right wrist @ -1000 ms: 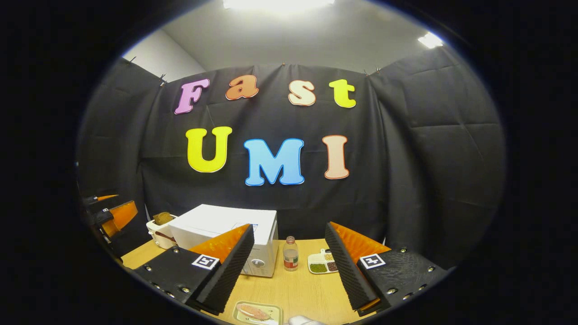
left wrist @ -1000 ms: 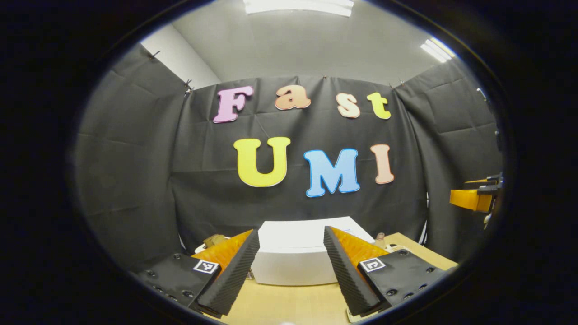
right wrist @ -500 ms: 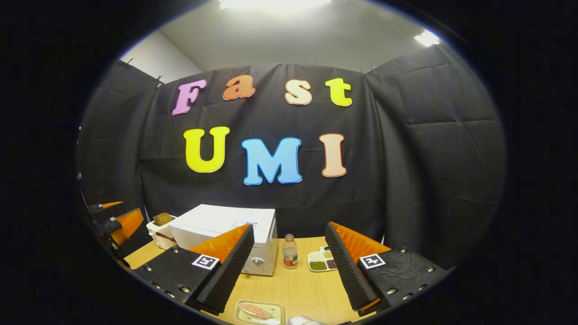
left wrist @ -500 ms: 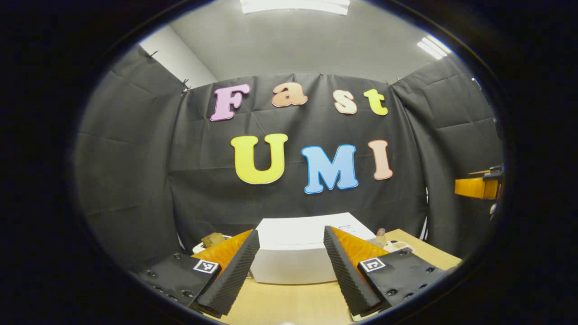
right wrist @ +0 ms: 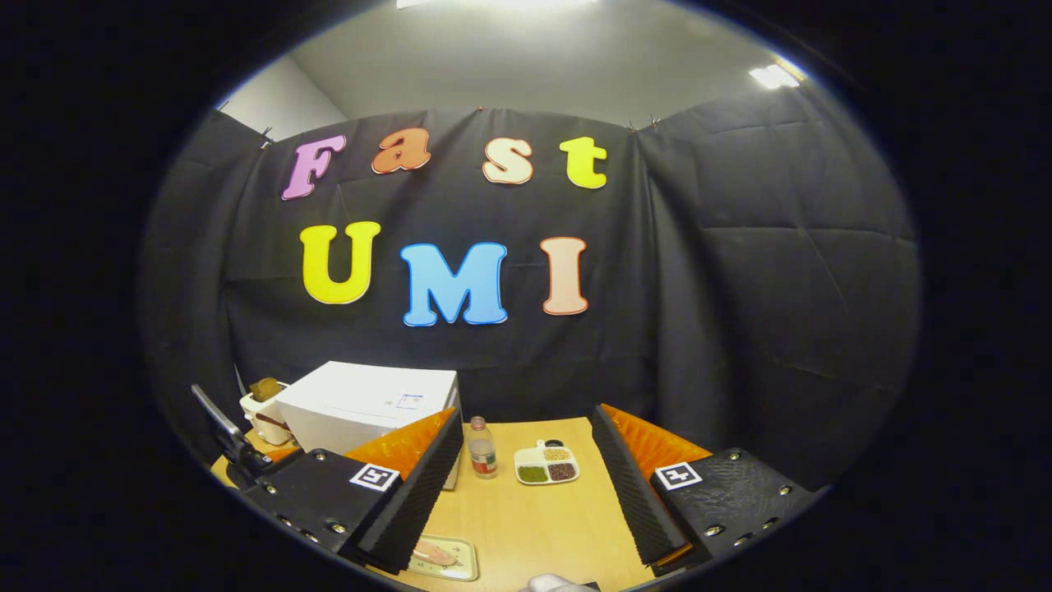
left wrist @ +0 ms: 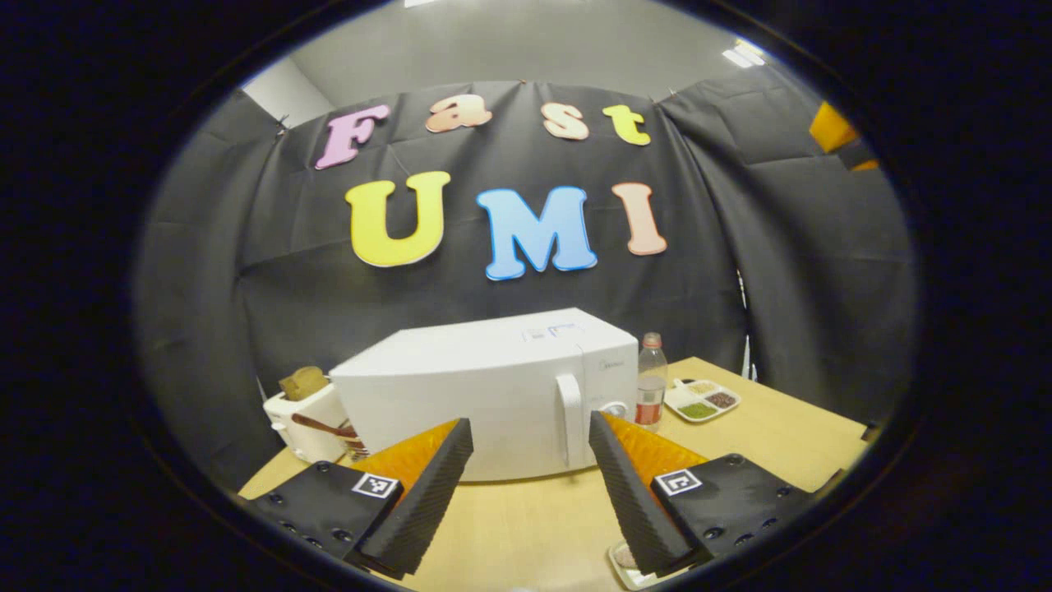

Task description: Open the microwave oven with the left hand, put the food in, and close the microwave oven.

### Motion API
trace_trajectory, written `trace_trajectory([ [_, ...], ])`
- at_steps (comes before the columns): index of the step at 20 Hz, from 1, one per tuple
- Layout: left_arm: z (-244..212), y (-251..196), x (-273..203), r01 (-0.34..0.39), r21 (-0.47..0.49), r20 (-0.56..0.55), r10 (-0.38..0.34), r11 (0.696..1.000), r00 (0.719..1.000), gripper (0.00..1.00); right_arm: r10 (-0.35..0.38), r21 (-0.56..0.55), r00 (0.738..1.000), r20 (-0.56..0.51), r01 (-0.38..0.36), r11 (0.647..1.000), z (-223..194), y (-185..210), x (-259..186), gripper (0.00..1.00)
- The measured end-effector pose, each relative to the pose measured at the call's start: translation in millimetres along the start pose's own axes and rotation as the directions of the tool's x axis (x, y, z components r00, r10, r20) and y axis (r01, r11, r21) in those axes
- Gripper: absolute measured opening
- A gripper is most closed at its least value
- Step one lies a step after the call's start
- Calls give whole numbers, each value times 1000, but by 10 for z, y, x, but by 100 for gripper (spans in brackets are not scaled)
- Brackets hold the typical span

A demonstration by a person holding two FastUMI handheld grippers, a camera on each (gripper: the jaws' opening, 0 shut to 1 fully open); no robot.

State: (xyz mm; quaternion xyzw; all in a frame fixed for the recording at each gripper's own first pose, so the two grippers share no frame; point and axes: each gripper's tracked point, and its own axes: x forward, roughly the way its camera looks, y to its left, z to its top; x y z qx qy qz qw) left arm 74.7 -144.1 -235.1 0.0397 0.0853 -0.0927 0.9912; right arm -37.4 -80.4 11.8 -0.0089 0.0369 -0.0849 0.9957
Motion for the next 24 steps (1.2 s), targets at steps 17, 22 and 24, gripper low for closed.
trace_trajectory([
  [17, -471, -382, 1517, -14, -76, -39, 11, 997, 999, 100, -84, -120, 991, -105, 71, 990, -245, -288, 68, 98],
  [22, -503, -276, 1616, 1, -124, -41, -6, 992, 999, 53, -73, -132, 992, -104, 59, 990, -275, -253, 68, 97],
  [24, -527, -328, 1616, 14, -138, -54, -22, 990, 998, 33, -69, -150, 992, -107, 52, 987, -285, -228, 29, 97],
])
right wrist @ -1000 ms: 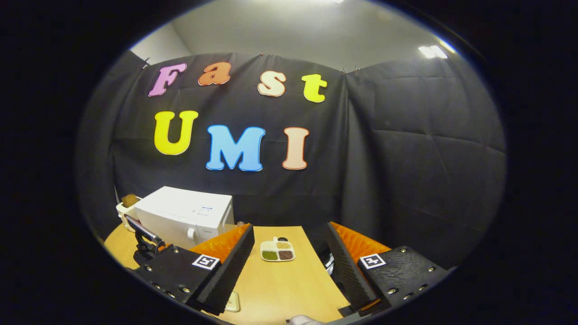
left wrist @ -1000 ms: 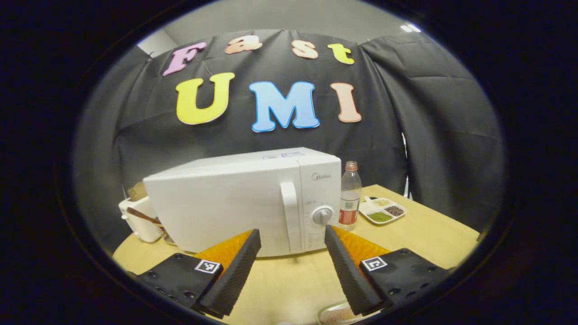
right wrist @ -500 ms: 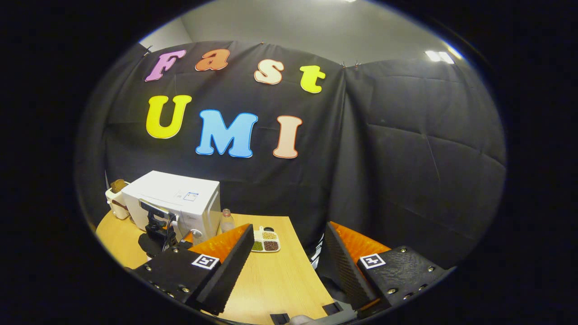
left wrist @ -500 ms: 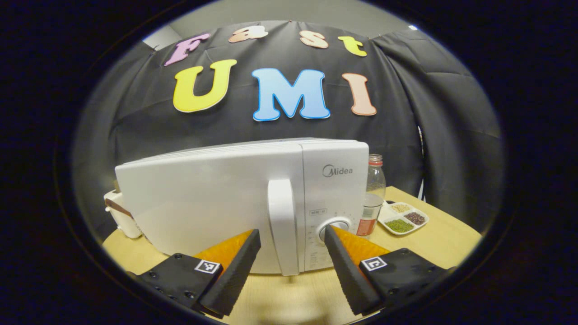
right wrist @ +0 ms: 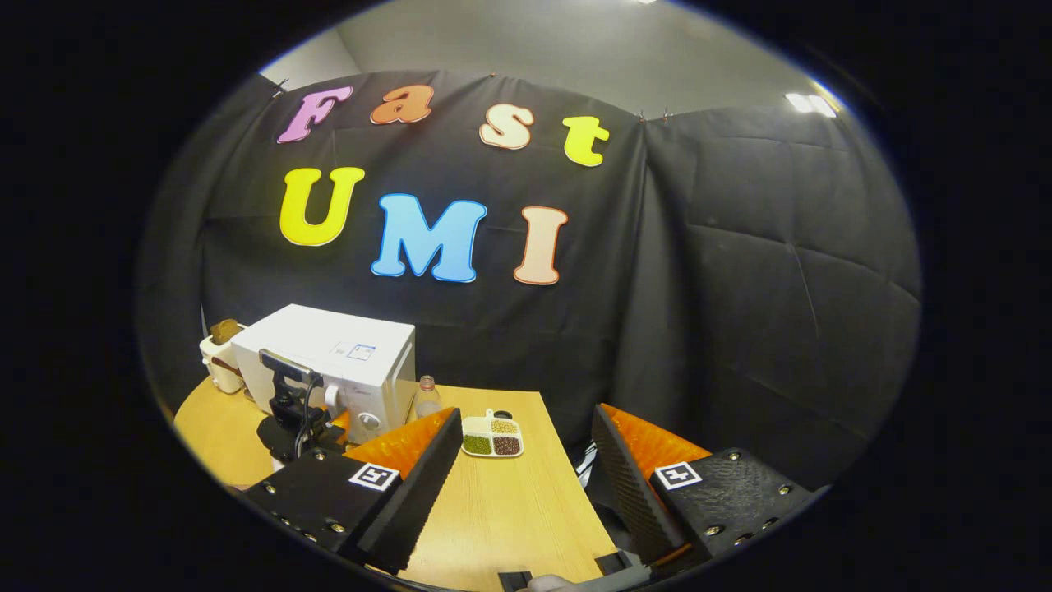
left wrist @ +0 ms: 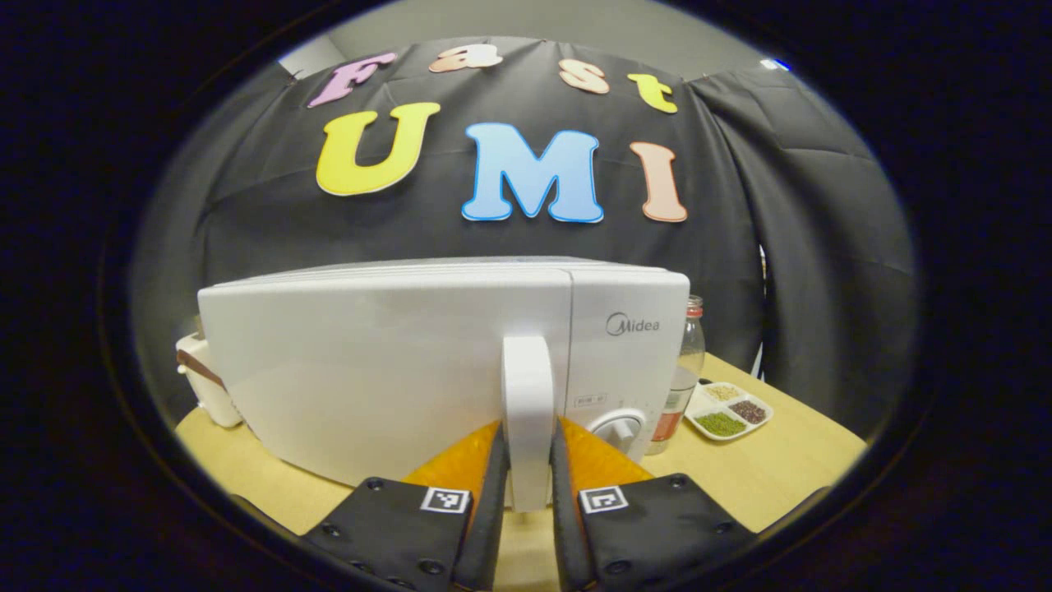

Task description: Open the microwave oven with the left hand, put the food in, and close the microwave oven.

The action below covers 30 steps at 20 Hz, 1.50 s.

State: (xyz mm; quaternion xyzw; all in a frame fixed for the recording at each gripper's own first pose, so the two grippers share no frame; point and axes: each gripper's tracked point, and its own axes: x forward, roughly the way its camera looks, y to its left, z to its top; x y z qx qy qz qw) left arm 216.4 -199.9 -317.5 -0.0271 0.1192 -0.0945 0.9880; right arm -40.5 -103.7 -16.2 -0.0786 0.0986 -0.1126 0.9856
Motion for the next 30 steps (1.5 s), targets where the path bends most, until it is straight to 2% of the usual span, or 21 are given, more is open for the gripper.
trace_trajectory([
  [1, -8, -5, -15, -1, 2, -7, 1, 1000, 1000, 36, -1, -8, 1000, -2, 1, 1000, -24, 0, -11, 97],
  [2, -15, 3, -13, -2, 2, -8, 2, 1000, 1000, 28, 6, -10, 1000, -6, -6, 1000, -36, 19, -25, 97],
  [3, 10, 3, -32, -5, 5, -7, 5, 1000, 1000, 29, 11, -9, 1000, -11, -11, 1000, -59, 43, -47, 97],
  [5, -13, 10, -20, -7, 13, -19, 7, 1000, 1000, 19, 13, -12, 1000, -12, -13, 1000, -70, 45, -75, 97],
  [8, -19, 4, -22, 5, 13, -32, -5, 1000, 999, 13, 16, -8, 1000, -13, -16, 1000, -82, 47, -107, 97],
  [13, -19, 1, -49, 11, 20, -46, -10, 1000, 999, 14, 31, 3, 999, -17, -31, 1000, -129, 75, -150, 97],
  [14, -133, 3, -143, 10, 11, -90, -9, 1000, 996, 14, 37, 2, 999, -16, -37, 999, -135, 88, -156, 98],
  [15, -148, 20, -300, 11, 13, -78, -10, 1000, 997, 14, 39, 2, 999, -14, -39, 999, -144, 87, -157, 97],
  [17, -72, 58, -596, 6, 88, -5, -5, 996, 1000, 14, 62, 16, 998, -12, -62, 998, -158, 148, -160, 98],
  [19, -168, 103, -809, 21, 76, -6, -21, 997, 1000, 13, 92, 24, 996, -14, -92, 995, -170, 243, -177, 98],
  [20, -194, 170, -871, 13, 58, -6, -13, 998, 1000, 20, 110, 19, 994, -6, -110, 994, -162, 291, -194, 98],
  [21, -220, 303, -880, -38, 47, -12, 39, 998, 999, 28, 120, 7, 993, 5, -120, 993, -134, 324, -208, 97],
  [22, -261, 446, -910, -84, 45, -29, 85, 995, 996, 52, 129, -4, 992, 7, -129, 992, -125, 352, -226, 98],
  [24, -321, 451, -954, -86, 31, -60, 88, 996, 994, 100, 150, -23, 989, 14, -150, 988, -115, 410, -250, 98],
  [29, -312, 499, -1113, -88, 89, -54, 93, 992, 994, 98, 176, -17, 984, 17, -175, 984, -120, 491, -283, 98],
  [30, -319, 519, -1177, -83, 93, -50, 88, 992, 995, 100, 183, -24, 983, 15, -182, 983, -133, 519, -284, 97],
])
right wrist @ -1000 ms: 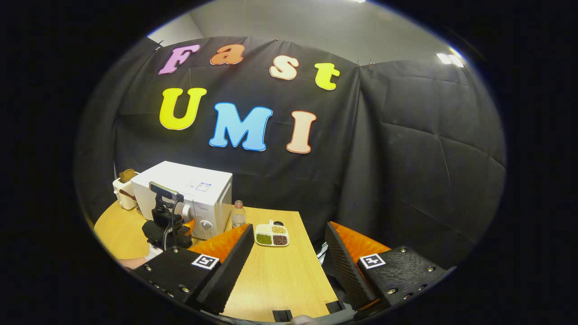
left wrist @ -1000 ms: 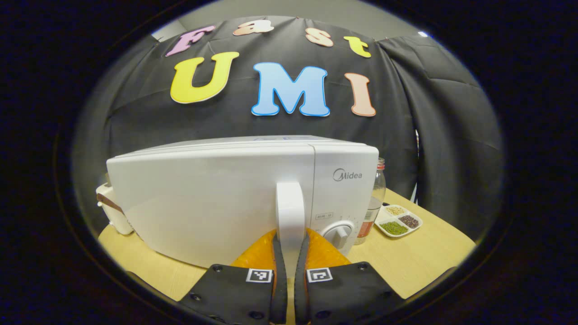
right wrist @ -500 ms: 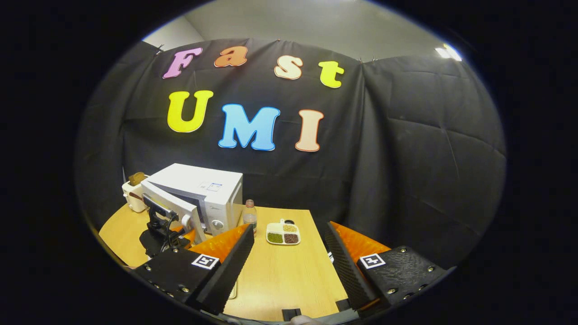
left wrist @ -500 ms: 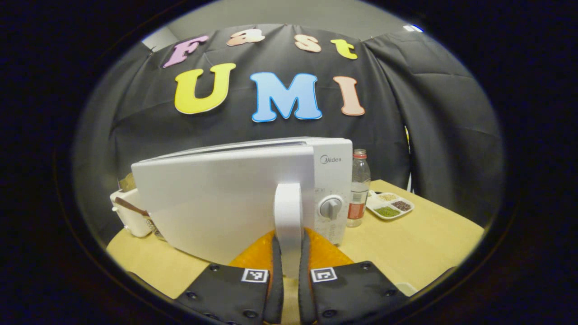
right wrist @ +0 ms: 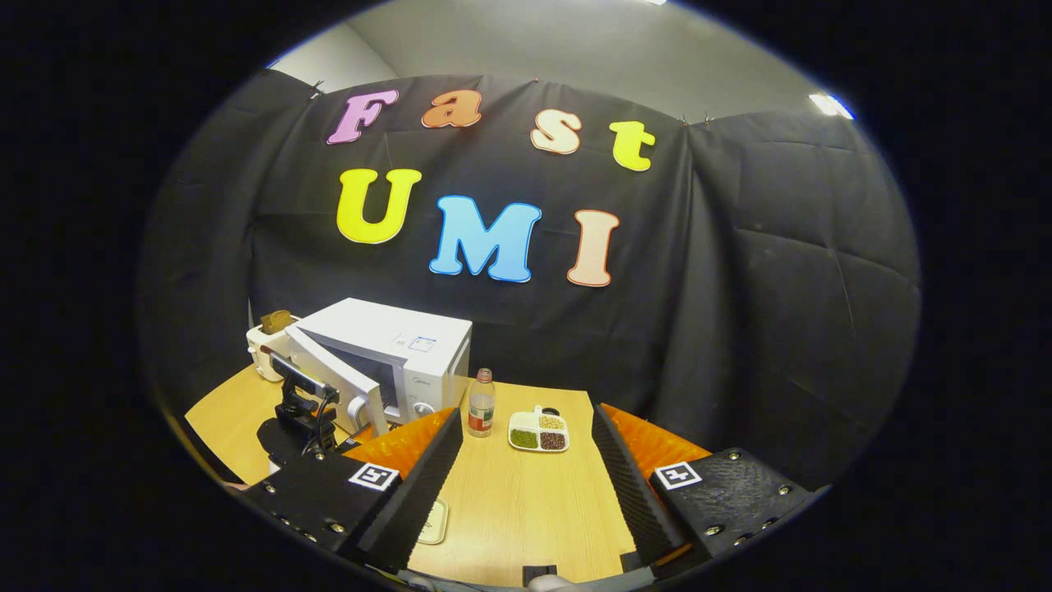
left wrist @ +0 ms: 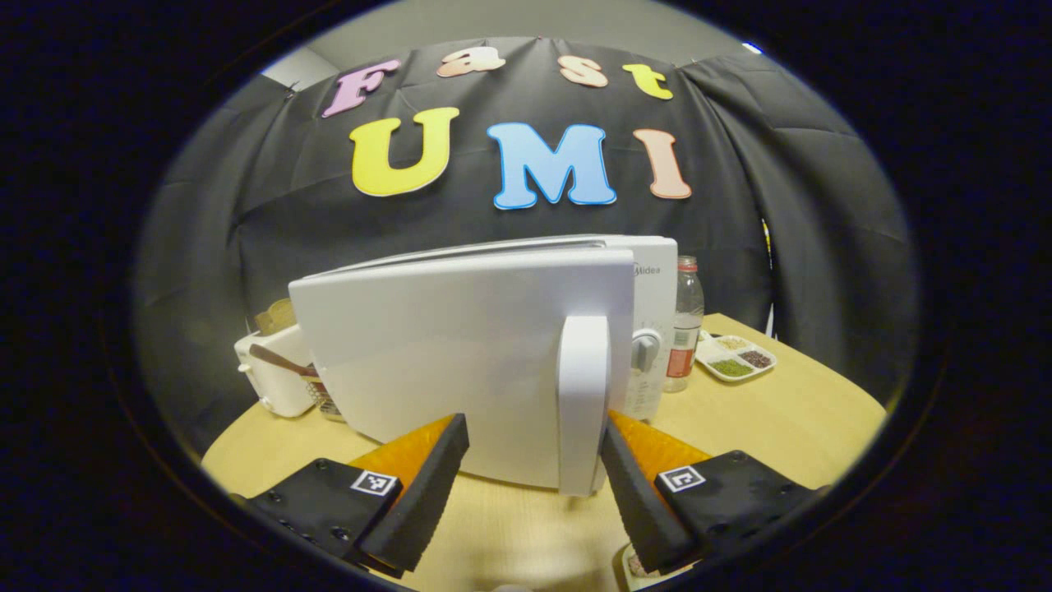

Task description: Open the microwave oven with the left hand, put the food in, and close the microwave oven.

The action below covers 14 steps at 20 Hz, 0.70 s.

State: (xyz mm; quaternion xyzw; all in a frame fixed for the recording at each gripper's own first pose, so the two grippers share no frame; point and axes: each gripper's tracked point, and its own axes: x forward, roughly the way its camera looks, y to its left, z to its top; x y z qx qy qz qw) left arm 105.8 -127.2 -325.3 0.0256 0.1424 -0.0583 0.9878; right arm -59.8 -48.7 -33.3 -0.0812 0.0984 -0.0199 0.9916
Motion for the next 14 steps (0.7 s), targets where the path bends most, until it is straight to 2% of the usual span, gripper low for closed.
trace_trajectory([
  [3, -40, 111, -258, 17, 54, 23, -19, 998, 1000, 98, 36, -9, 999, -14, -36, 999, -79, 140, 17, 98],
  [4, -80, 171, -361, 15, 70, 19, -17, 997, 1000, 100, 50, -4, 999, -18, -51, 999, -97, 201, 25, 98],
  [14, -326, 1010, -1304, -78, 110, -11, 80, 991, 997, 98, 211, 2, 976, -48, -211, 977, -251, 971, 153, 98],
])
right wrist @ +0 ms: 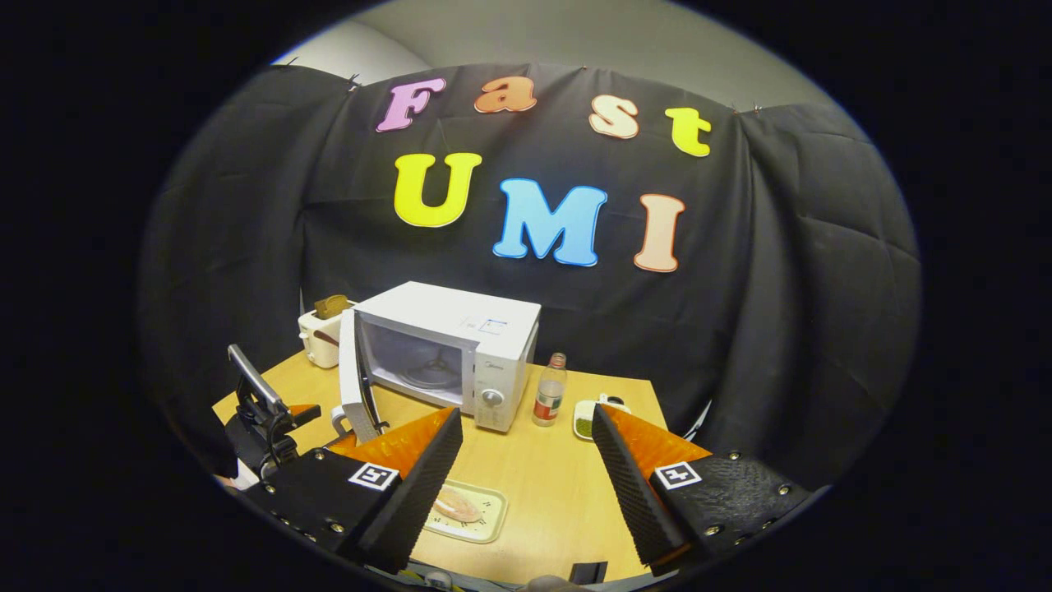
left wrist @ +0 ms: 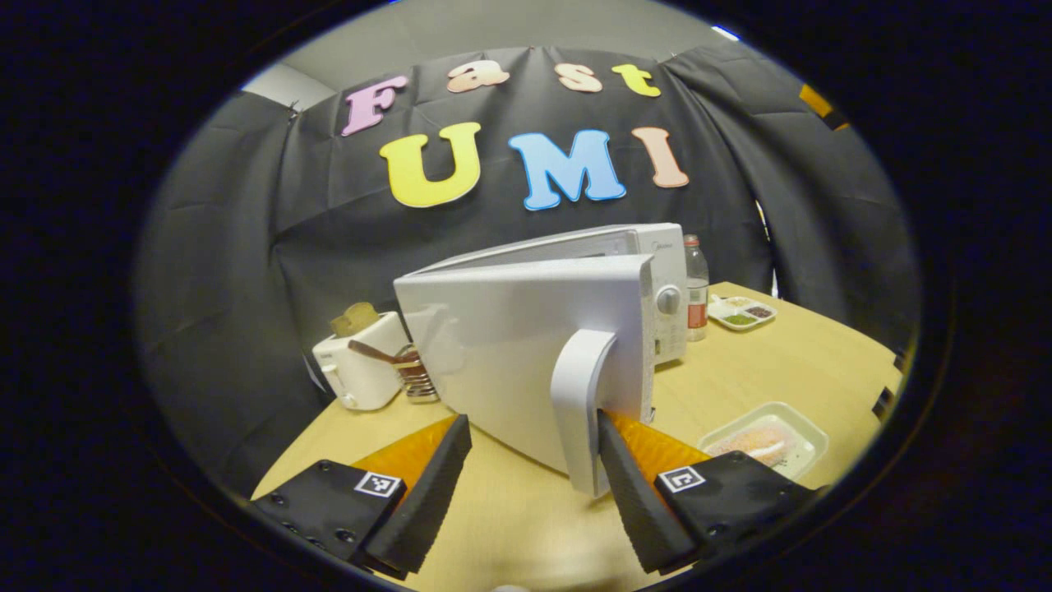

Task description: Open the microwave oven with the left hand, put the food in, and close the microwave oven.

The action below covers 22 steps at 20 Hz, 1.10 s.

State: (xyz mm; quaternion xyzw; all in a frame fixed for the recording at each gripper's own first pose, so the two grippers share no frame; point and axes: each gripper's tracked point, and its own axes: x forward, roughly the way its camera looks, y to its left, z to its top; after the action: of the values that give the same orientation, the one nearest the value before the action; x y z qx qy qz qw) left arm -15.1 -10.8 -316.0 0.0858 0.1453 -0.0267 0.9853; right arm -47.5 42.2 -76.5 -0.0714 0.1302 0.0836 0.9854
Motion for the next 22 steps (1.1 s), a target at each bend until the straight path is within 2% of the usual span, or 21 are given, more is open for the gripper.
trace_trajectory([
  [5, -43, 618, -296, -84, -12, -12, 84, 996, 996, 100, 83, -1, 996, -10, -83, 997, -23, 462, 129, 98],
  [6, -68, 740, -371, -98, -9, -16, 98, 995, 995, 94, 99, -4, 995, -10, -99, 995, -32, 552, 151, 98],
  [7, -101, 847, -425, -109, -9, -24, 109, 994, 994, 100, 114, -4, 993, -9, -114, 993, -55, 648, 167, 98],
  [12, -270, 1331, -678, -167, -58, -64, 164, 984, 984, 98, 192, 17, 981, -23, -191, 981, -156, 956, 197, 98],
  [15, -375, 1661, -829, -231, -45, -100, 225, 972, 969, 100, 214, 12, 976, -29, -213, 977, -205, 950, 203, 98],
  [18, -389, 2055, -1015, -340, -27, -95, 336, 940, 937, 100, 232, 17, 972, -26, -232, 973, -254, 863, 237, 98],
  [20, -392, 2218, -1042, -390, -33, -114, 384, 920, 916, 100, 236, 9, 971, -32, -235, 972, -328, 756, 274, 98],
  [22, -323, 2260, -1102, -416, -10, -108, 412, 909, 905, 95, 242, 10, 969, -45, -242, 970, -417, 668, 317, 98],
])
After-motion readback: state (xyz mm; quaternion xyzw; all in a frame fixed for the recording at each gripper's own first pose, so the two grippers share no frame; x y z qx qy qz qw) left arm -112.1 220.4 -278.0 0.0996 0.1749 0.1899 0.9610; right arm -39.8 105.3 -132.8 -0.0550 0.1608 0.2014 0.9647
